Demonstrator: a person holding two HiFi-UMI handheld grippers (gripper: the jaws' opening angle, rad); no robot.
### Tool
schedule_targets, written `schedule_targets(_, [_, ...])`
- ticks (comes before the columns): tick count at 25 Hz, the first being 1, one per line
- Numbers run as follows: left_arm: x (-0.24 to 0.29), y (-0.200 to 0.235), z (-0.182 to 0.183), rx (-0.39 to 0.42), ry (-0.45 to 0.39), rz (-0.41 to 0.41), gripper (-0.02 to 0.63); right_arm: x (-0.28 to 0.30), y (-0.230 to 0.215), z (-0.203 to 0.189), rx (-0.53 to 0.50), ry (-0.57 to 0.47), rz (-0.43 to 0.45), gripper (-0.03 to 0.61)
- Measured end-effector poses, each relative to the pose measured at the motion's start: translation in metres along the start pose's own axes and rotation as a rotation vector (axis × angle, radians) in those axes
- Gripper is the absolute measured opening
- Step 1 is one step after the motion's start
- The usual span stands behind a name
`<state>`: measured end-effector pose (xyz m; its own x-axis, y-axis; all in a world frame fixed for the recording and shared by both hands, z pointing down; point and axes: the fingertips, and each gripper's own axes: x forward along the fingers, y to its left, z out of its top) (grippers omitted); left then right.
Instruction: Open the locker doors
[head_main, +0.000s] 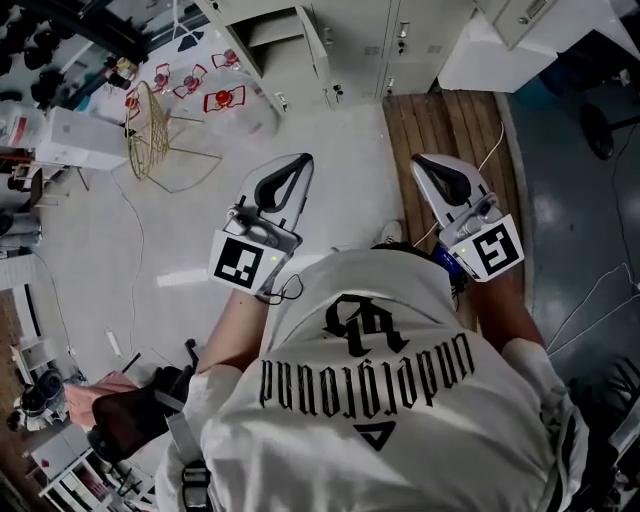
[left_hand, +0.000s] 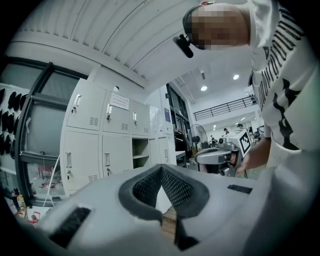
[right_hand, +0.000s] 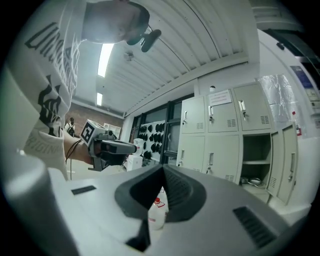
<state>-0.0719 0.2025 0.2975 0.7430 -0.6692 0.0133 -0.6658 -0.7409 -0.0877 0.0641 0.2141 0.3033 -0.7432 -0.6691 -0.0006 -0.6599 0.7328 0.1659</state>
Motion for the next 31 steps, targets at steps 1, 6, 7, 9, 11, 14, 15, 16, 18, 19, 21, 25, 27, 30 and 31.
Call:
schedule_targets(1, [-0.010,-0.001,-0.001,0.000,0.001,-0.006,0.006,0.000,0.010,0.001,0.003,0.006,-0.005,0.005])
schedule_targets(6, [-0.053,-0.001,-0.004,-0.005,0.001,-0.033,0.006,0.003,0.055,0.006,-0.007,0.005,-0.024,0.005])
schedule_targets(7, [-0.060,-0.002,-0.006,-0.006,0.000,-0.041,0.006,0.004,0.062,0.006,-0.008,0.005,-0.027,0.005])
schedule_targets(9, [-0.073,-0.002,-0.008,-0.009,-0.006,-0.051,0.006,0.005,0.077,0.006,-0.007,0.009,-0.036,0.005])
schedule_targets(11, [-0.085,-0.002,-0.009,-0.011,-0.011,-0.055,0.006,0.006,0.089,0.006,-0.005,0.009,-0.046,0.005])
schedule_targets(14, [-0.099,-0.001,-0.010,-0.013,-0.015,-0.059,0.006,0.006,0.104,0.007,0.003,0.018,-0.059,0.005])
schedule_targets(15, [-0.103,-0.001,-0.010,-0.013,-0.017,-0.061,0.006,0.006,0.108,0.008,0.004,0.017,-0.065,0.005])
schedule_targets(16, [-0.107,0.000,-0.010,-0.013,-0.018,-0.063,0.006,0.007,0.111,0.010,0.002,0.013,-0.071,0.005])
schedule_targets(18, [-0.114,0.000,-0.009,-0.013,-0.018,-0.069,0.006,0.007,0.117,0.012,-0.002,0.017,-0.078,0.005])
schedule_targets(19, [-0.116,0.000,-0.009,-0.012,-0.019,-0.072,0.006,0.007,0.120,0.012,-0.004,0.022,-0.081,0.005])
schedule_targets(21, [-0.120,0.000,-0.010,-0.013,-0.022,-0.078,0.006,0.006,0.124,0.012,-0.011,0.016,-0.091,0.005])
schedule_targets(25, [-0.123,-0.002,-0.011,-0.010,-0.029,-0.083,0.006,0.004,0.127,0.010,-0.023,0.023,-0.100,0.005])
schedule_targets(27, [-0.123,-0.001,-0.011,-0.010,-0.030,-0.086,0.006,0.005,0.128,0.011,-0.030,0.023,-0.102,0.005])
schedule_targets(30, [-0.124,0.001,-0.011,-0.013,-0.028,-0.087,0.006,0.007,0.127,0.014,-0.030,0.018,-0.104,0.005])
schedule_targets(31, [-0.125,0.001,-0.010,-0.013,-0.028,-0.087,0.006,0.008,0.127,0.014,-0.027,0.017,-0.105,0.005])
